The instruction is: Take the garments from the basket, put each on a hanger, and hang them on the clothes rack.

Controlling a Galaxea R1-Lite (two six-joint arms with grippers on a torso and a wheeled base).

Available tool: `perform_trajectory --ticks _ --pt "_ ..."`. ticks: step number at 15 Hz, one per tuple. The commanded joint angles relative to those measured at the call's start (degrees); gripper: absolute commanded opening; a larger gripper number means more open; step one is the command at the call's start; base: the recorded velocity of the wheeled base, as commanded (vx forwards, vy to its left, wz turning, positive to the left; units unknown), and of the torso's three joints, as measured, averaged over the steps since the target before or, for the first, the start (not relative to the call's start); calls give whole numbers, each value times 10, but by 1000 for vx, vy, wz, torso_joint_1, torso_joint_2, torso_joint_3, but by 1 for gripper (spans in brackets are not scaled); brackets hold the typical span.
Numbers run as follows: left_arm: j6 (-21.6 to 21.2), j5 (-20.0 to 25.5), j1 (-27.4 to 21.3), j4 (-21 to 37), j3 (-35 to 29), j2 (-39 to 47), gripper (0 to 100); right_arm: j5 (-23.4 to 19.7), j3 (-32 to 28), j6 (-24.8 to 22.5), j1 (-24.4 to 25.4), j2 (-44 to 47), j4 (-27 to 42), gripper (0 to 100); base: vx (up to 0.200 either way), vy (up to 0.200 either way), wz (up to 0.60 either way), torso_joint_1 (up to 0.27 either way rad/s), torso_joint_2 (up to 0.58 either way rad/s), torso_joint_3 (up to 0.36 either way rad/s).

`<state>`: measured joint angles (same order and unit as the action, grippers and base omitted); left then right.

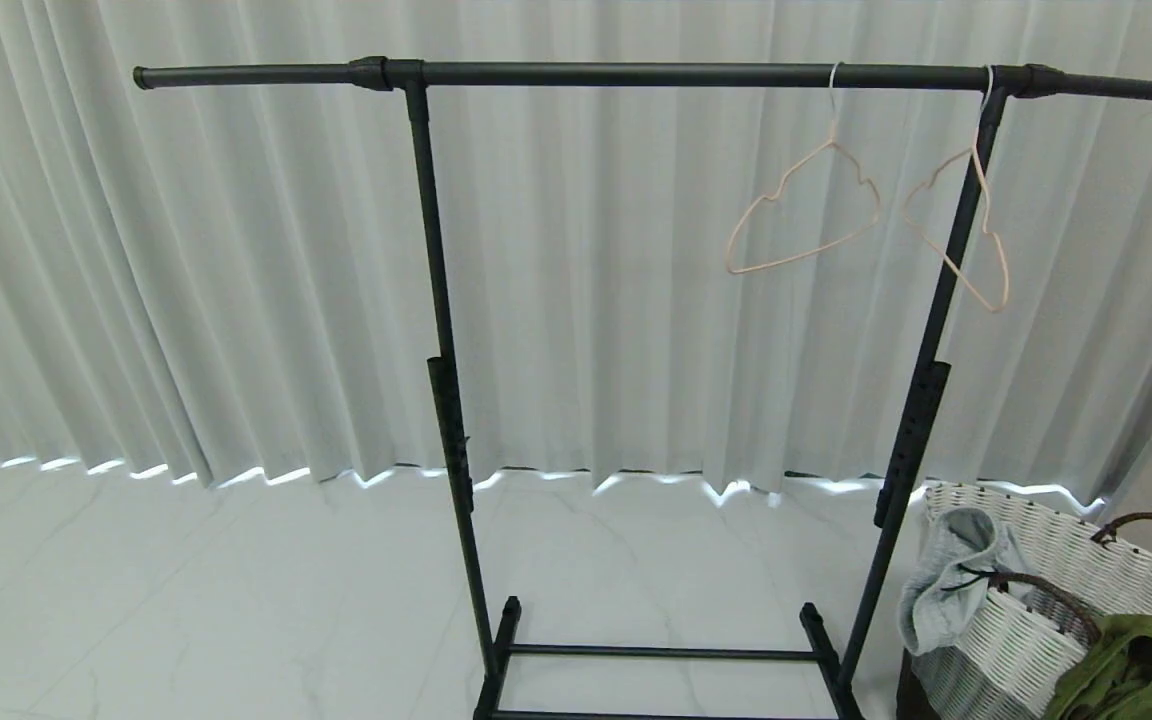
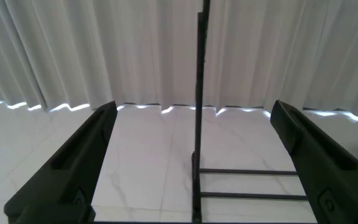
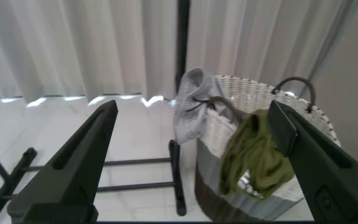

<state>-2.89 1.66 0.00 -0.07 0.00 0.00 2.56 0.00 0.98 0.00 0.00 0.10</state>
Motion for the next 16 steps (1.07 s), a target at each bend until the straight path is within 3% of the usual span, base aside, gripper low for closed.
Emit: perform_trajectory --ticks 1,11,16 --pt "0 0 0 0 0 1 100 0 0 0 0 1 0 100 0 -200 0 -2 2 7" --pt "1 0 0 0 0 1 100 0 0 1 0 1 0 100 0 -200 0 1 2 3" --pt "6 0 0 0 0 0 100 0 0 0 0 0 0 100 0 0 0 0 0 0"
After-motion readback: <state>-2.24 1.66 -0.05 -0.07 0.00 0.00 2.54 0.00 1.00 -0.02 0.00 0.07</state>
